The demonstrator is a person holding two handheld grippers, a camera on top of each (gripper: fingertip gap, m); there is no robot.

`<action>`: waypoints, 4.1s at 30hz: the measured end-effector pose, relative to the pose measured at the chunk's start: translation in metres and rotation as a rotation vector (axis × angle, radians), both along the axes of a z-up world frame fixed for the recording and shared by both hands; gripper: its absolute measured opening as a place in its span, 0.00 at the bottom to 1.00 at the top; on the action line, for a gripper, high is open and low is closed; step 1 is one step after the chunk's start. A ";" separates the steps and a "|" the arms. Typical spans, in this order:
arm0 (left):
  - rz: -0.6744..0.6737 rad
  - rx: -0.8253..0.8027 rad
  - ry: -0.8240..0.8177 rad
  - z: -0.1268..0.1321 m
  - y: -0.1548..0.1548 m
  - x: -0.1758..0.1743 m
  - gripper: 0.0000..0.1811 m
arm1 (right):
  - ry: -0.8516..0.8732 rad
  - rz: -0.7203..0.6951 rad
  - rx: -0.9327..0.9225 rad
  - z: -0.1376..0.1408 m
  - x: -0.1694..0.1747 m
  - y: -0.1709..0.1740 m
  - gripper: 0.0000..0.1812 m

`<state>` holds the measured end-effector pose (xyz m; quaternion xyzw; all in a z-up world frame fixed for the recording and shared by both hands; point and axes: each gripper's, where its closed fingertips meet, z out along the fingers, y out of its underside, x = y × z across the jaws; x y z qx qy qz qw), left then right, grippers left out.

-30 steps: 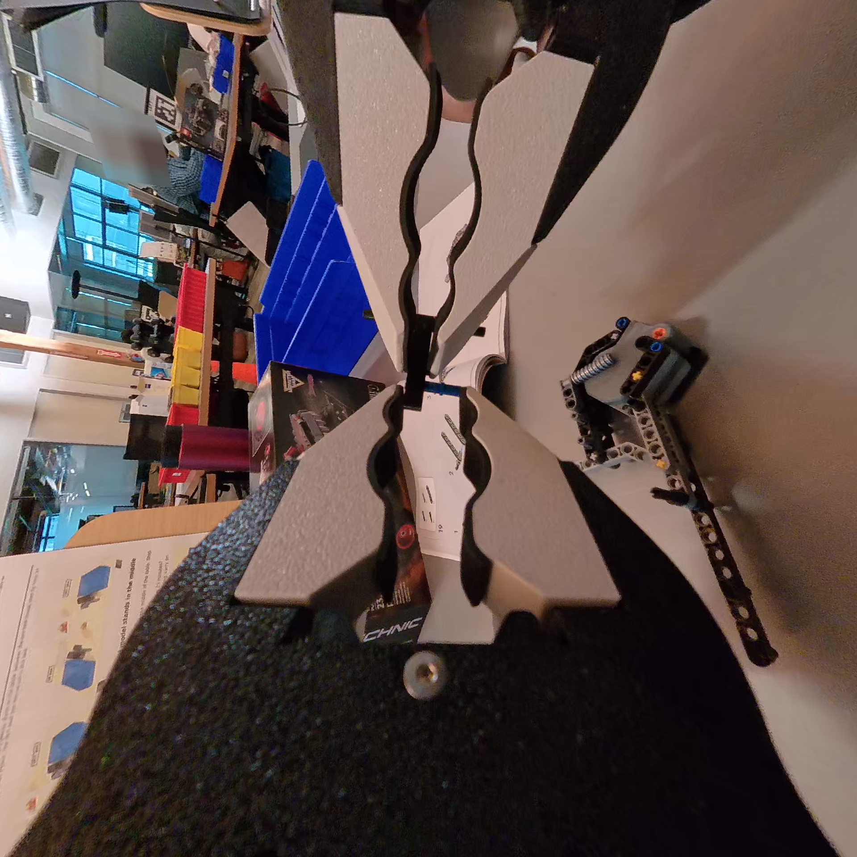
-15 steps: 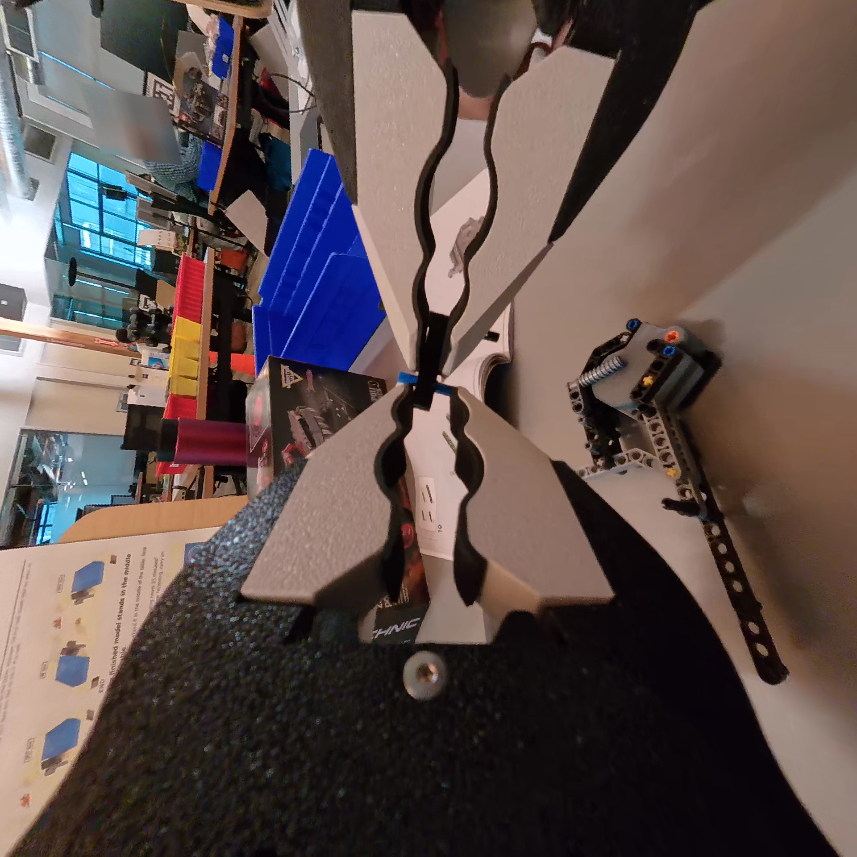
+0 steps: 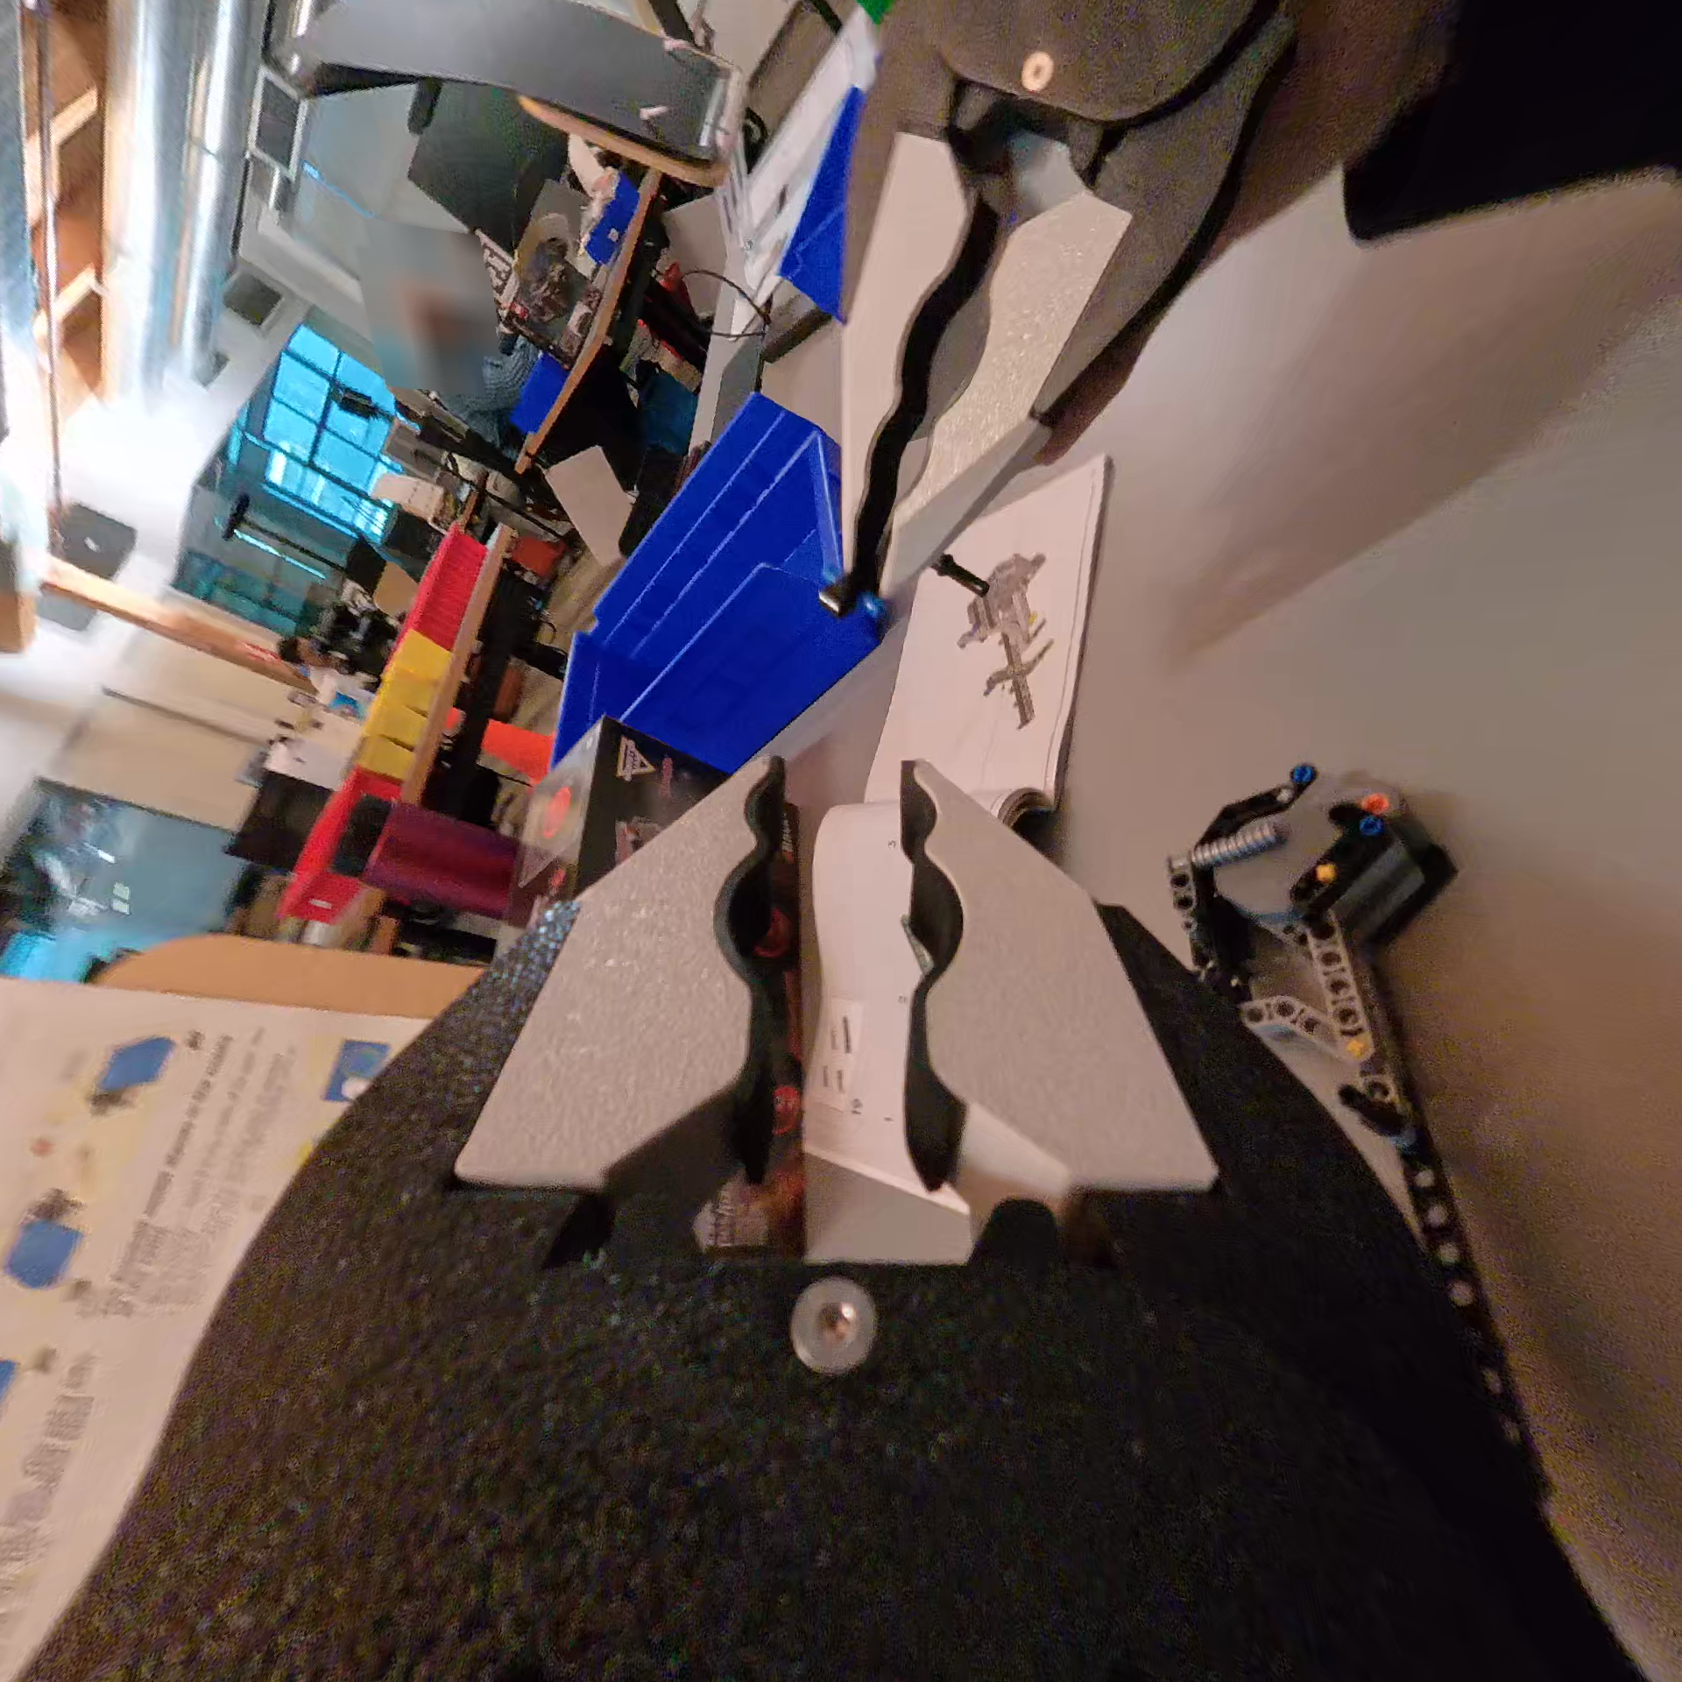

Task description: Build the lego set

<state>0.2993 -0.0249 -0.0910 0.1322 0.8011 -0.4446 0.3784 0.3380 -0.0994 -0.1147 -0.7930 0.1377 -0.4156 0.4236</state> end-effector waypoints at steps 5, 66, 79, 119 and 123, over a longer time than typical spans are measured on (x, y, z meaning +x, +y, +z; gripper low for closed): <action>0.173 -0.104 0.147 0.003 0.023 0.037 0.08 | 0.018 0.028 0.703 0.035 0.018 -0.034 0.03; 0.321 -0.400 0.361 -0.095 0.065 0.122 0.06 | 0.049 -0.113 0.652 -0.020 0.050 -0.049 0.03; 0.311 -0.409 0.376 -0.094 0.065 0.121 0.06 | 0.032 -0.127 0.570 -0.025 0.050 -0.044 0.03; 0.312 -0.398 0.372 -0.095 0.064 0.121 0.06 | -0.021 -0.156 0.499 -0.026 0.051 -0.046 0.03; 0.312 -0.396 0.370 -0.096 0.064 0.121 0.06 | -0.025 -0.157 0.489 -0.027 0.051 -0.045 0.03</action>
